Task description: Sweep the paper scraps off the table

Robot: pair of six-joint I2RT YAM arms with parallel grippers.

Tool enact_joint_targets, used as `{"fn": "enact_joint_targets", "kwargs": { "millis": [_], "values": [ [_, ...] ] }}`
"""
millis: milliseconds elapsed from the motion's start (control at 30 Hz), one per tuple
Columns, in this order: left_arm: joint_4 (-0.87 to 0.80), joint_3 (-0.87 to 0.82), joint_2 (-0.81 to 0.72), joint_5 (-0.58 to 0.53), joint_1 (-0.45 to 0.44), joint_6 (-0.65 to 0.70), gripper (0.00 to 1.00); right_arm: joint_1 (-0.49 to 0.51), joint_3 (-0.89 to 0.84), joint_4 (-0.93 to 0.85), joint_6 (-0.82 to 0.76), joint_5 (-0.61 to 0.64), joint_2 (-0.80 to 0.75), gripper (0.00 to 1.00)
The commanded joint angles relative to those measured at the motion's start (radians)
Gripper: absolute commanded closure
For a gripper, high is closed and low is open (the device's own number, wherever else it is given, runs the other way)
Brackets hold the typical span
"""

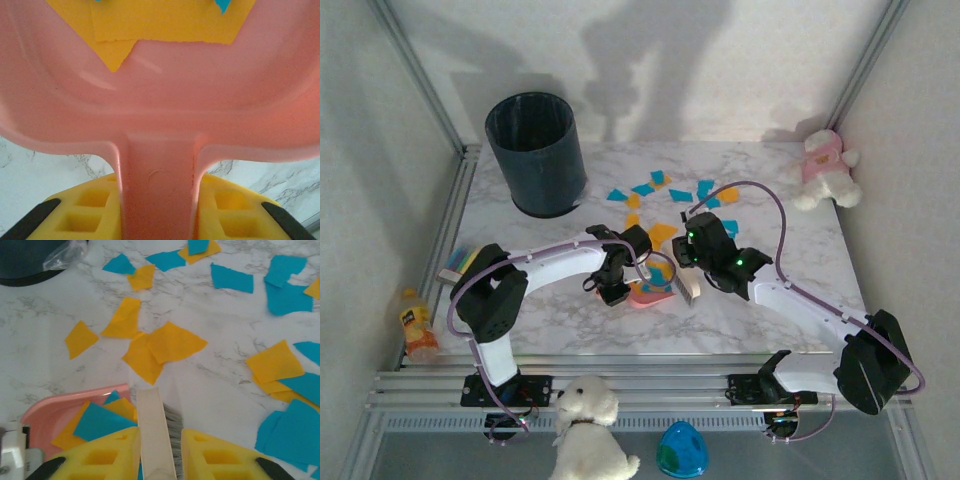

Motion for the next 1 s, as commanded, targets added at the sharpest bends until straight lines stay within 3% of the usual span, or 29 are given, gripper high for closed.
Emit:
{"fn": "enact_joint_targets", "kwargs": {
  "millis": [0,333,967],
  "values": [
    [-0.035,0.017,-0.003,0.017,-0.004,0.010,1.00,0.010,0.007,0.031,0.014,-0.065,0.005,1.00],
    [-0.029,0.016,-0.006,0.019,-0.007,0.011,1.00,0.011,0.007,0.065,0.019,-0.142,0.012,1.00],
    [-0.013,-0.012,-0.020,0.012,-0.009,0.014,1.00,0.010,-0.015,0.068,0.035,-0.070,-0.040,1.00]
  ]
}}
